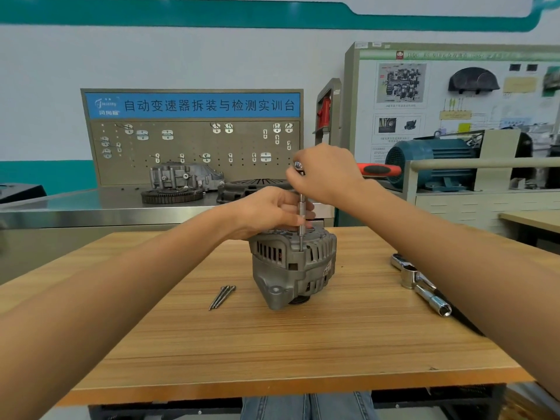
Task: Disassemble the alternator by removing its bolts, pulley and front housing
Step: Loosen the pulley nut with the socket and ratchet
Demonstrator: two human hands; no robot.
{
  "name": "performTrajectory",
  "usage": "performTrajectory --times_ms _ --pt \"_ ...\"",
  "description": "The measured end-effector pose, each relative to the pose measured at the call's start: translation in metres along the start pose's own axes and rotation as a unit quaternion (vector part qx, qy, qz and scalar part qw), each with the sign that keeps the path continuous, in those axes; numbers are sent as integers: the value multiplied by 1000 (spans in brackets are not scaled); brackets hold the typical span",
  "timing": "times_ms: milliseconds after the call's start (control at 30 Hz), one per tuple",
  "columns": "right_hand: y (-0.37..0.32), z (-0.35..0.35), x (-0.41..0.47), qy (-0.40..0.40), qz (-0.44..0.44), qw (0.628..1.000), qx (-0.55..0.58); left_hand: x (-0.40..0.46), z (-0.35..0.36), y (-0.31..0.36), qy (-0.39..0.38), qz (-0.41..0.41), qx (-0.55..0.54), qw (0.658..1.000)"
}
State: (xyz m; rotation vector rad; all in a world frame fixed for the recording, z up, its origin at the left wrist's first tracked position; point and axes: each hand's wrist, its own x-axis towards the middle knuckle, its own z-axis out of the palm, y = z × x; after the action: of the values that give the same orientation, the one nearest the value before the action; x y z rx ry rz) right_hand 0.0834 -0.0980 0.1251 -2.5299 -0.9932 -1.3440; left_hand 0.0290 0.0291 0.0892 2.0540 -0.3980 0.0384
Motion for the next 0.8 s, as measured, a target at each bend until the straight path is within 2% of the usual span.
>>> performTrajectory --times_ms 100,200,267,300,333,433,533,600,667,733,800 --pt "0 -1 0 3 3 1000 2 0 0 -2 37 -1 -35 999" --pt "-4 -1 1 9 -2 1000 -24 2 11 -2 163 2 65 984" --pt "-7 -2 1 10 -5 999 -47 6 21 -5 258 35 162 952" --pt "-7 -2 1 9 -6 999 -52 7 23 -6 265 51 180 946" --pt "-7 -2 1 10 -8 999 -52 5 23 -5 239 52 177 953" --pt "-5 -3 0 9 -15 998 -54 1 10 0 61 3 69 996" --pt "-5 -4 1 10 -14 998 -52 -1 3 1 3 -23 -28 999" --pt "-6 -4 1 9 -10 999 -47 -1 2 -1 15 -21 -50 998" --pt "-5 -3 1 5 1 999 -38 -1 4 -4 67 -11 -25 997" --pt "-5 -2 0 2 16 999 -36 2 12 -5 157 2 74 985" --pt "-3 -3 0 -1 19 999 -40 7 20 -5 227 23 173 958"
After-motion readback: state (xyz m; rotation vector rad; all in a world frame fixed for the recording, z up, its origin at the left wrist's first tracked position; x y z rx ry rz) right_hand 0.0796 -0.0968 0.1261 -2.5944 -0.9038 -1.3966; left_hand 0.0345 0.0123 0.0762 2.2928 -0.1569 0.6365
